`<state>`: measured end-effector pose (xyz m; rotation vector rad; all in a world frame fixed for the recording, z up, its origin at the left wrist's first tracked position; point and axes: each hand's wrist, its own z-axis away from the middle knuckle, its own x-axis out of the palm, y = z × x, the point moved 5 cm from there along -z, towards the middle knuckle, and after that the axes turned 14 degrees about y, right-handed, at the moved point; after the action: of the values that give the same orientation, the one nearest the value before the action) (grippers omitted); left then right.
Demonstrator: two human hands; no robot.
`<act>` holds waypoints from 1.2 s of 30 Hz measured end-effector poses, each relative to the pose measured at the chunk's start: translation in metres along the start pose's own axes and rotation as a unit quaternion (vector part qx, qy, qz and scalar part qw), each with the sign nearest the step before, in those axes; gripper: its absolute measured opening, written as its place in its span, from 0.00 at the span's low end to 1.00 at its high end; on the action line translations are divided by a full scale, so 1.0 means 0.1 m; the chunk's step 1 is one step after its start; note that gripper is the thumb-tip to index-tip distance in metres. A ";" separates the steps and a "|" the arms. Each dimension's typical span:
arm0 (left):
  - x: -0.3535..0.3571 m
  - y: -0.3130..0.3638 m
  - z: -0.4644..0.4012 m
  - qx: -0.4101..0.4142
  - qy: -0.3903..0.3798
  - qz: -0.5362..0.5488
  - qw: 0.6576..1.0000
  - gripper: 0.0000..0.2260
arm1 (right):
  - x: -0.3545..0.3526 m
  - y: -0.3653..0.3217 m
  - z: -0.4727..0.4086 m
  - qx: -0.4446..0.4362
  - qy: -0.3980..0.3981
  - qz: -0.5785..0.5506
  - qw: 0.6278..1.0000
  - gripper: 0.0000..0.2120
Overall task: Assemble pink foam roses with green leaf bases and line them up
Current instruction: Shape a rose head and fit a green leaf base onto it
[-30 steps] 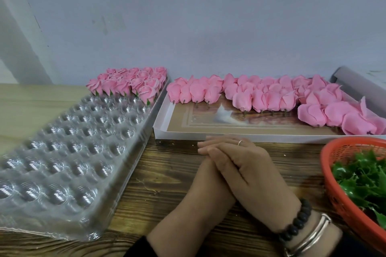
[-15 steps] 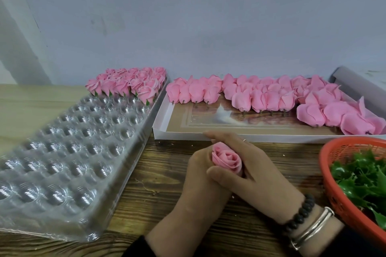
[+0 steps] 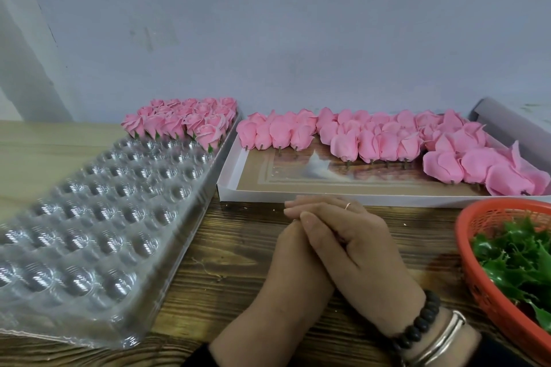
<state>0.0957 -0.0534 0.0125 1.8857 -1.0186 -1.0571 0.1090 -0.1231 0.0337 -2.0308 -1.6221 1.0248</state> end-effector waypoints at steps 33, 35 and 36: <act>0.00 -0.19 -0.01 -0.347 0.063 0.499 0.792 0.19 | 0.06 0.09 0.05 0.024 0.030 0.031 0.999 0.22; 0.00 -0.18 -0.01 -0.347 0.041 0.504 0.789 0.16 | 0.05 0.12 0.06 0.063 0.026 0.015 0.998 0.15; -0.01 -0.19 -0.02 -0.349 0.034 0.507 0.787 0.16 | 0.05 0.14 0.06 0.096 0.020 -0.011 0.995 0.13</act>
<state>0.1023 -0.0446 -0.0035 0.5701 -1.1462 -0.5454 0.1148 -0.1232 0.0189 -1.8903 -1.4631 1.0809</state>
